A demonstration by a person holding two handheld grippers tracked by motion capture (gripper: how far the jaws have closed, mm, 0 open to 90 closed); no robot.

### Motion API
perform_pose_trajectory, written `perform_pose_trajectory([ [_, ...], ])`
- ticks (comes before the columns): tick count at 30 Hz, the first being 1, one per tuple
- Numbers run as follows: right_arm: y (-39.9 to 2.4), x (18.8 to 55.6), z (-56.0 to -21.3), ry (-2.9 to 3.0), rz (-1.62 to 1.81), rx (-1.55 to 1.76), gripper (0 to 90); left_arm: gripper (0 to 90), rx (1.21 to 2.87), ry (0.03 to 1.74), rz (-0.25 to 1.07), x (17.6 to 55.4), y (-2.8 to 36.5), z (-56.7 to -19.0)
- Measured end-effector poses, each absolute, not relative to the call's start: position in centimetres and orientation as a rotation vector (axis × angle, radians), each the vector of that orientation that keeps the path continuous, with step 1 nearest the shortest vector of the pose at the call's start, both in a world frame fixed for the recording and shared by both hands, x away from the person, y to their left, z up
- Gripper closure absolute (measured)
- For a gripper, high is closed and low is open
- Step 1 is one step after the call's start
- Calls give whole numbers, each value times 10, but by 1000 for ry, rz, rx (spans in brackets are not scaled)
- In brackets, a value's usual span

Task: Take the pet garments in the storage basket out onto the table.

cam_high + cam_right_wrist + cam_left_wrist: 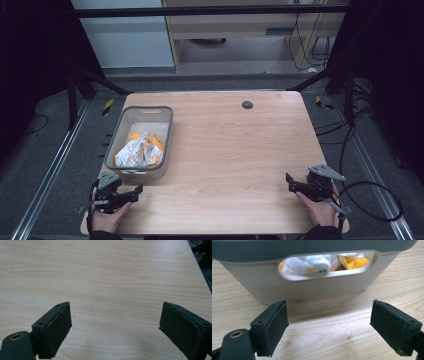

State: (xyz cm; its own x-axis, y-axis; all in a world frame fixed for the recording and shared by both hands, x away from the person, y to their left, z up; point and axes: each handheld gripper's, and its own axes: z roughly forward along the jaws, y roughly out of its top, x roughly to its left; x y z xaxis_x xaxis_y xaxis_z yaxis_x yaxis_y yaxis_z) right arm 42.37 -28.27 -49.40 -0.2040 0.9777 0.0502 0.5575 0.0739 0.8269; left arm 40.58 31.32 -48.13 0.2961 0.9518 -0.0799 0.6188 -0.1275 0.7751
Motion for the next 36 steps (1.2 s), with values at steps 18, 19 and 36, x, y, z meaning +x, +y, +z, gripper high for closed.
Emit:
perform_pose_trajectory([
  [18, -278, 417, -493, 1878, 1010, 1461, 108, 145, 1764, 1335, 606, 390, 315, -457],
  [19, -278, 417, -493, 1882, 1012, 1463, 107, 145, 1764, 1333, 608, 389, 315, -456],
  [36, -276, 417, -492, 1885, 1016, 1451, 107, 143, 1718, 1287, 626, 390, 315, -431],
])
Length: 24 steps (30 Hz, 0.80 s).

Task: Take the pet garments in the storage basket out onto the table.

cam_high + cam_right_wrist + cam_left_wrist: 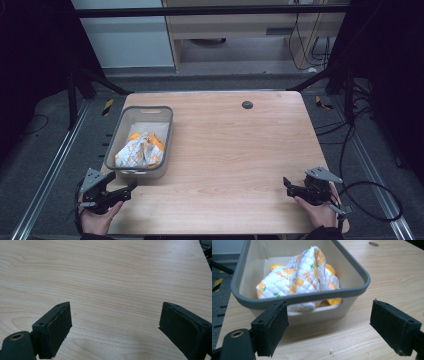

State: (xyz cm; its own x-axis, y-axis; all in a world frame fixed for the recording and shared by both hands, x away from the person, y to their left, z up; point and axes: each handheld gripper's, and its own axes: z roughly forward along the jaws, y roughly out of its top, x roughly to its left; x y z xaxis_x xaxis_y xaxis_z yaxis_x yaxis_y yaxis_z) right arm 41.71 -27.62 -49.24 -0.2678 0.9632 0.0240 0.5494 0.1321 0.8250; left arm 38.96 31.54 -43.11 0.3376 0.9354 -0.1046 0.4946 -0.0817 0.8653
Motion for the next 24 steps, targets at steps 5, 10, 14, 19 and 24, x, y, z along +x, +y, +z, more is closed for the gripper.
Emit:
perform_pose_trajectory([
  [5, -276, 417, -493, 1884, 1012, 1445, 107, 144, 1715, 1271, 626, 394, 314, -423],
  [10, -277, 417, -492, 1881, 1015, 1454, 107, 144, 1720, 1245, 629, 399, 313, -412],
  [14, -278, 417, -492, 1878, 1012, 1445, 107, 143, 1723, 1237, 627, 402, 313, -407],
  [19, -279, 417, -492, 1874, 1015, 1447, 107, 144, 1716, 1229, 637, 407, 313, -400],
  [24, -279, 417, -491, 1866, 1022, 1447, 107, 144, 1714, 1224, 627, 416, 312, -394],
])
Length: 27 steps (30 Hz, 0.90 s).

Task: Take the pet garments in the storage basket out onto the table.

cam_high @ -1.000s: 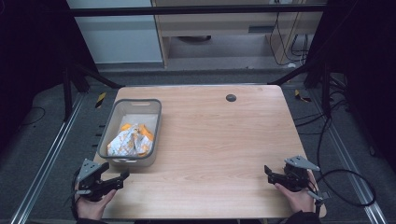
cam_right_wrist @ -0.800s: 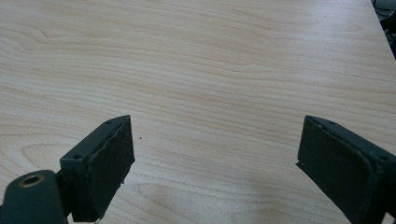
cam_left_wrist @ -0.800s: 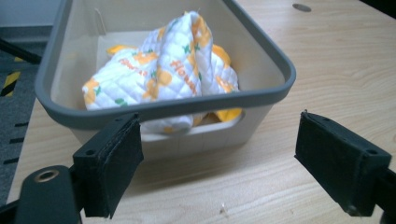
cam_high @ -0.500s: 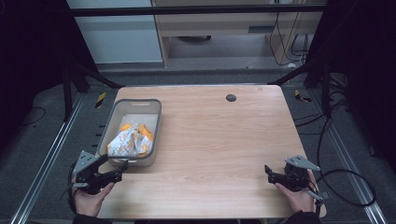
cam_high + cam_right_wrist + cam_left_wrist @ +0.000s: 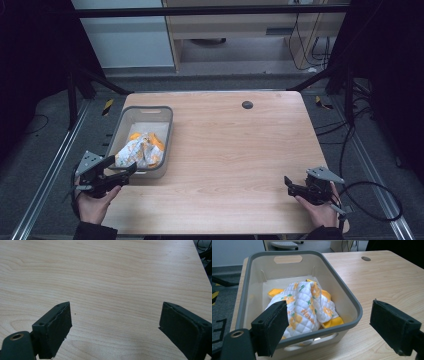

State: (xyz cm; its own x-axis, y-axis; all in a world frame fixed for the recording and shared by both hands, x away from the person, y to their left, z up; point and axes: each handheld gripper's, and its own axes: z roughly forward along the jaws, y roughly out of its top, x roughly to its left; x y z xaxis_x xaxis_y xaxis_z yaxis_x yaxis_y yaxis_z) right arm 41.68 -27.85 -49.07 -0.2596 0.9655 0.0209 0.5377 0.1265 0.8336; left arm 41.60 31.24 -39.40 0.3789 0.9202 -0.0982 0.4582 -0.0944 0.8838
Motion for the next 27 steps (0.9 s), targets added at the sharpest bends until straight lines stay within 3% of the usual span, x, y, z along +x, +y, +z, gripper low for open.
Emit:
perform_pose_trajectory([
  [27, -279, 418, -493, 1896, 1023, 1436, 107, 143, 1821, 1266, 623, 464, 308, -376],
])
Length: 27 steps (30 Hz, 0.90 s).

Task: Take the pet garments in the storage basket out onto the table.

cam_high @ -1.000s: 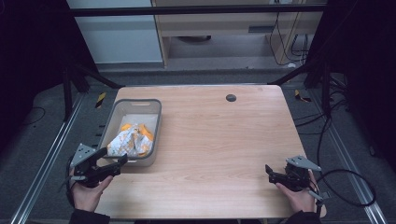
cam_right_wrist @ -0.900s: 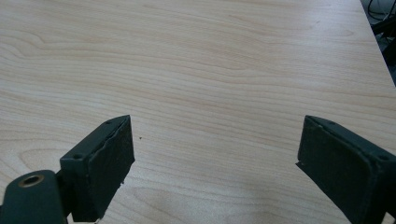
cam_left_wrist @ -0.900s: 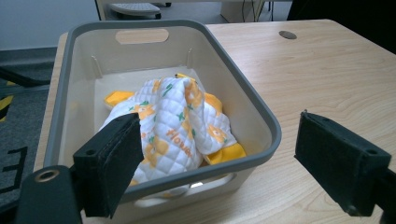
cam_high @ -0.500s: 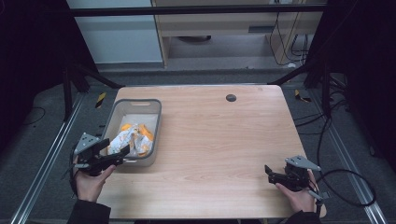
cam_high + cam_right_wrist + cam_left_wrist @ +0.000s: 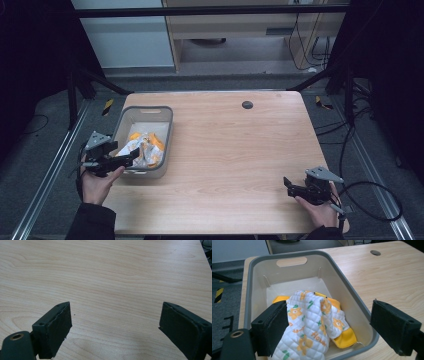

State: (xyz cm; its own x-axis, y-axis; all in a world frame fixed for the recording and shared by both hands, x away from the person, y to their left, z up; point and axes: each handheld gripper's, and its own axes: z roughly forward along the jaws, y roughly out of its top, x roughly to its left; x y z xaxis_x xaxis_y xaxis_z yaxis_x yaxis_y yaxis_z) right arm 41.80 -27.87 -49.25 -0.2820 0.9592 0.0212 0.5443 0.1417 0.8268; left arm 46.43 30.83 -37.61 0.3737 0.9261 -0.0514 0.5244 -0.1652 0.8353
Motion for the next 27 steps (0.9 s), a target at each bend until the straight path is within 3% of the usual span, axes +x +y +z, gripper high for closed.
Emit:
perform_pose_trajectory([
  [27, -280, 419, -493, 1908, 1032, 1449, 107, 135, 2020, 1342, 542, 512, 295, -386],
])
